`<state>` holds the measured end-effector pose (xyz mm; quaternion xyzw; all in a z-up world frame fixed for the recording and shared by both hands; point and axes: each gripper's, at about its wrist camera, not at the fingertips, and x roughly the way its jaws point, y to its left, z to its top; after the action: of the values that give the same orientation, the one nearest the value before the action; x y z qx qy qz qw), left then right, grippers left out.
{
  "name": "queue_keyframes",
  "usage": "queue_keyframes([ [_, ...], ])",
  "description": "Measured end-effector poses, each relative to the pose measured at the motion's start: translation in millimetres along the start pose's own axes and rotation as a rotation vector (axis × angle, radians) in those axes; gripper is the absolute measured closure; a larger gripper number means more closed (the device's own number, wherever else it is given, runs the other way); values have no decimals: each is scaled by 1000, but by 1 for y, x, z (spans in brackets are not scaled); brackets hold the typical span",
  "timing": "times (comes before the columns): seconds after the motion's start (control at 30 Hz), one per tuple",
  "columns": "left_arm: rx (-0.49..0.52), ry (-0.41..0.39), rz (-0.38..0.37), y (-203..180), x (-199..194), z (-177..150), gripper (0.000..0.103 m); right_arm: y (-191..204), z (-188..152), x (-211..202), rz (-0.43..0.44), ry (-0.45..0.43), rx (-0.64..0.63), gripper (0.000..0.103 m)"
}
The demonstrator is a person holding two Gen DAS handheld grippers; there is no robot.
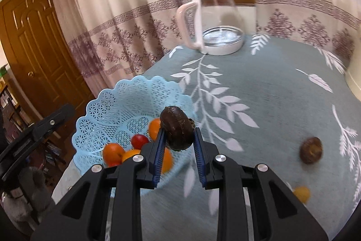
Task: Organize fruits
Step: 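Lift the dark brown fruit with the right tool toward the basket, then open the right tool to drop the dark brown fruit into the basket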
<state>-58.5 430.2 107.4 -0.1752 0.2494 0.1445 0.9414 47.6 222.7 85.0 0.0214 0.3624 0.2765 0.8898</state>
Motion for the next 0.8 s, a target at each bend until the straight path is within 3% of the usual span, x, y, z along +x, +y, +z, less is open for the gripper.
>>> queue_keyframes([
  [0.27, -14, 1, -10, 4, -2, 2, 31, 10, 6, 27, -12, 40, -1, 77],
  [0.8, -3, 4, -26, -3, -3, 0, 27, -7, -6, 8, -36, 6, 65, 76],
])
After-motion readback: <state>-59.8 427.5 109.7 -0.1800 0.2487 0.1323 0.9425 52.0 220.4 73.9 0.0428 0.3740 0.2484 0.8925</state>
